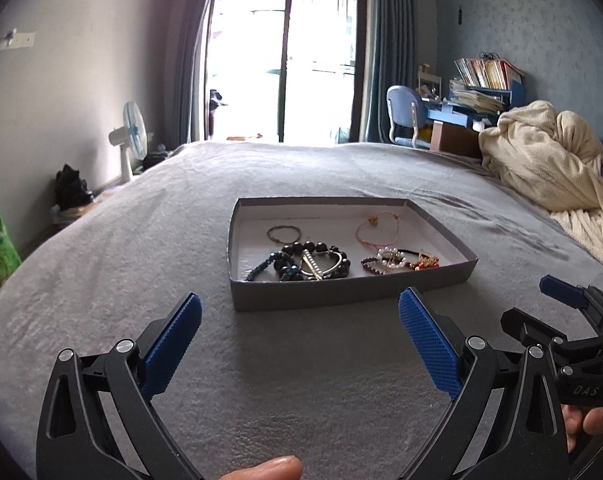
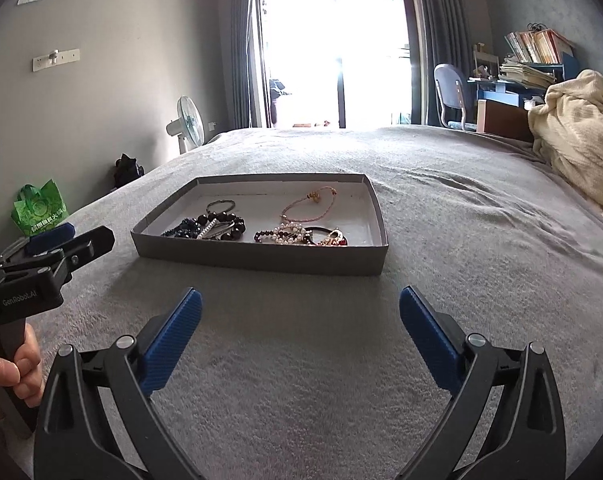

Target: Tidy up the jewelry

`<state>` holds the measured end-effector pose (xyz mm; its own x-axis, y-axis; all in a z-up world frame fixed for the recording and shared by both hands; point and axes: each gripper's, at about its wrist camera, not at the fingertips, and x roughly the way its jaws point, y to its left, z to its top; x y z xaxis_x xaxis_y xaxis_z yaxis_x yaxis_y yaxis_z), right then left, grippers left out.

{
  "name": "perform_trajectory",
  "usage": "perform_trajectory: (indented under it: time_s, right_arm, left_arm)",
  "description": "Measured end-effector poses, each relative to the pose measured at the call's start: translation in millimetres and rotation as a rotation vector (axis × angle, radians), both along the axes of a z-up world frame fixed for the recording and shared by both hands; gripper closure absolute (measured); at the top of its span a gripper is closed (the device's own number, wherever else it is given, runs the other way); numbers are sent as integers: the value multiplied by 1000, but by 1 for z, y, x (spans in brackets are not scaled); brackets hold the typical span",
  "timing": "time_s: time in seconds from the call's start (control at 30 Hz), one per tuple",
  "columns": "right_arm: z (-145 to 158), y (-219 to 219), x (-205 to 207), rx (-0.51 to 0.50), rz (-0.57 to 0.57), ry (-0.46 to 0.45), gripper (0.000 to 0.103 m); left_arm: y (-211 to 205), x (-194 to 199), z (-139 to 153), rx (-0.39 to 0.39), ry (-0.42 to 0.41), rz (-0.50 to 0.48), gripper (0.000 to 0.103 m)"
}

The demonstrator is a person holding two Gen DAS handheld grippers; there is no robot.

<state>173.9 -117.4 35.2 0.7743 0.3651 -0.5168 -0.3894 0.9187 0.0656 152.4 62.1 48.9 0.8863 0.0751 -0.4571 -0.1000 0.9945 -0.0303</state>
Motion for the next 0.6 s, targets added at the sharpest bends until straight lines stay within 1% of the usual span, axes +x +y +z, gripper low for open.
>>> perform_trajectory:
  time_s: [0.1, 0.23, 0.6]
  right_arm:
    - [-1, 4, -3, -18, 8, -14, 6]
    - [-4, 5, -2, -23, 2, -9, 6]
    - [-5, -3, 2, 13, -23, 8, 5]
  left_arm:
    - [-5, 1, -1, 29, 4, -2, 5]
    - [-9, 4, -3, 52, 15, -6, 5]
    - [-13, 4, -6, 70, 25, -15, 5]
